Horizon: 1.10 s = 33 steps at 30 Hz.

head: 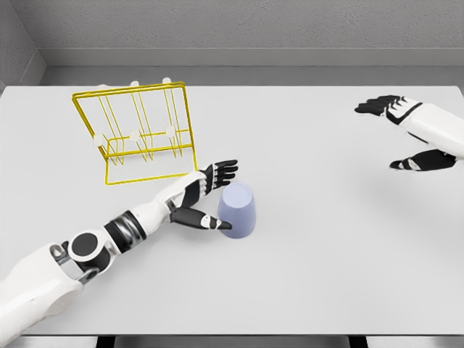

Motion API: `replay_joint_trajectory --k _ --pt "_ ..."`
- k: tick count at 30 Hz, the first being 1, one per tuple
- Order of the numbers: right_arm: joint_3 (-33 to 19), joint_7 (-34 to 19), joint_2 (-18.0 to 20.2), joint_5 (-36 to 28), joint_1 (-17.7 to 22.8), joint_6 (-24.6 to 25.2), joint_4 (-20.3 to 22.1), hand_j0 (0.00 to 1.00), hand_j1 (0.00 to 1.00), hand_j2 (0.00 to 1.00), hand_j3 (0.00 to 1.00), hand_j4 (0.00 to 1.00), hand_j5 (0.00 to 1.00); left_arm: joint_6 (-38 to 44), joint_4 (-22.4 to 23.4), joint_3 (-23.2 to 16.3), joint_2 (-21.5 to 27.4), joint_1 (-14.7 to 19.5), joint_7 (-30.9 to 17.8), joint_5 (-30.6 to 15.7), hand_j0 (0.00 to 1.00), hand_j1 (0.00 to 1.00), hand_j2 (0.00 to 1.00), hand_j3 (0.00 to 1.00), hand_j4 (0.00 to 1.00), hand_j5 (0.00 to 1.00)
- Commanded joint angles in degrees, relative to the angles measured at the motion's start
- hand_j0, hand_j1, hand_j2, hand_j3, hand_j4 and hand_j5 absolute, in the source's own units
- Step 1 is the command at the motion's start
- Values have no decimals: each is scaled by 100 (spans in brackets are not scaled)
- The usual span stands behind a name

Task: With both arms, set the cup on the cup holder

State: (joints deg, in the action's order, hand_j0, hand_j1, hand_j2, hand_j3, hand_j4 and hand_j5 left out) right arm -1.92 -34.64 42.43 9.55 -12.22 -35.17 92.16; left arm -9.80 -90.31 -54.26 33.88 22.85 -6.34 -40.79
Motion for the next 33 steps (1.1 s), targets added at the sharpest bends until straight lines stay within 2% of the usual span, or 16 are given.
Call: replay_joint_trajectory --k 1,23,27,29,30,33 --pt "-150 1 -86 -50 0 17 21 100 100 100 100 100 100 4 40 -23 -22 0 1 -8 100 100 100 100 100 100" --pt "-150 1 -112 -41 35 17 100 100 100 100 100 100 100 13 31 -243 -277 53 1 10 100 100 100 100 100 100" --pt "-150 9 -112 -50 35 17 74 100 100 100 100 100 100 -39 40 -243 -277 53 18 -34 68 68 68 68 68 68" --pt "-150 9 -112 -50 35 17 74 100 100 100 100 100 100 -48 40 -234 -268 53 18 -52 59 59 59 59 59 59" --pt "-150 1 -112 -41 35 17 74 100 100 100 100 100 100 -57 40 -225 -268 53 27 -60 55 55 55 55 55 55" --pt "-150 9 -112 -41 35 17 74 100 100 100 100 100 100 -57 48 -207 -259 53 36 -60 55 55 55 55 55 55"
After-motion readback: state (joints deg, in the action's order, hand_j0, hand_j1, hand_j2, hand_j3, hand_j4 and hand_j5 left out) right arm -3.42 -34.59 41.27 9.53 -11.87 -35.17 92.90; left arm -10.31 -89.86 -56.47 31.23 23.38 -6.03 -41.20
